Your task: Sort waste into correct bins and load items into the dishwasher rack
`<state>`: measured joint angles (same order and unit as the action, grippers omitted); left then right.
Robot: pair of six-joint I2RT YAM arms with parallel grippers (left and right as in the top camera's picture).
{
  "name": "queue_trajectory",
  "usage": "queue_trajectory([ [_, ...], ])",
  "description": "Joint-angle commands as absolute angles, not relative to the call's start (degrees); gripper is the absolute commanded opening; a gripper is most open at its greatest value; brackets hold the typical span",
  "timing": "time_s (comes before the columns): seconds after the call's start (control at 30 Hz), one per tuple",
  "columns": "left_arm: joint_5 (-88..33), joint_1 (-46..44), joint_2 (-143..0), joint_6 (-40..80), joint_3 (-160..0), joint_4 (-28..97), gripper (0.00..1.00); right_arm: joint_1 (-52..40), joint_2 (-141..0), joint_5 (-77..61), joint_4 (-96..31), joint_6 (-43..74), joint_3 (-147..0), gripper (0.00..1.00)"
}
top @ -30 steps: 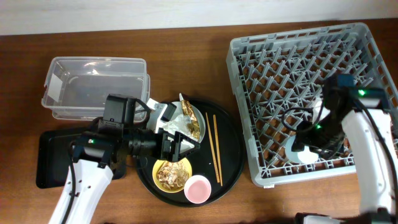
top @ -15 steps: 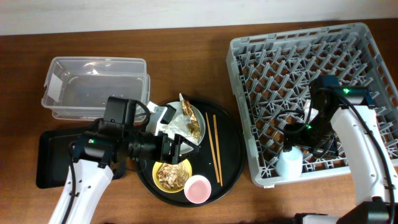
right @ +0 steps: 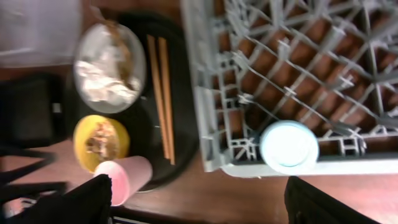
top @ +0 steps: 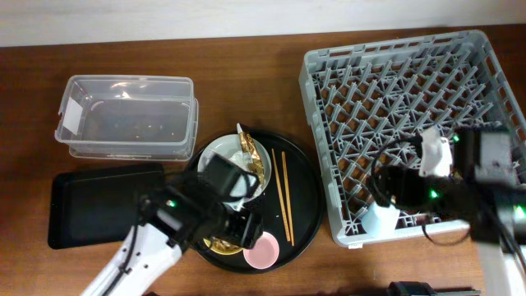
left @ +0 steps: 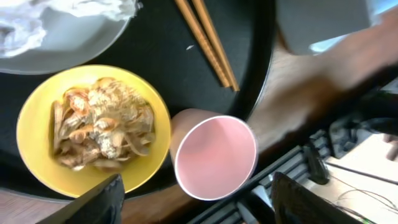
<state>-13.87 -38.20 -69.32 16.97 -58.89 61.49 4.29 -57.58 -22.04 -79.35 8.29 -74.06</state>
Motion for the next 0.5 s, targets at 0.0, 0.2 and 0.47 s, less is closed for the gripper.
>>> queue_trajectory([
  [0.0,-0.7,-45.4,-69.6,26.4,-56.6,61.5,0.71,4.1,-52.9,-25.3,-79.0,7.8,-74.8,0.92],
  [0.2,1.2,-50.0,-72.2,29.2,-52.1,58.2,0.62,4.1,-49.8,-25.3,-79.5,7.8,-74.8,0.94],
  [0.47,-0.3,-51.2,-78.1,29.4,-49.4,52.8,0.23,4.1,-50.0,-25.3,-79.9,7.8,-74.8,0.94],
])
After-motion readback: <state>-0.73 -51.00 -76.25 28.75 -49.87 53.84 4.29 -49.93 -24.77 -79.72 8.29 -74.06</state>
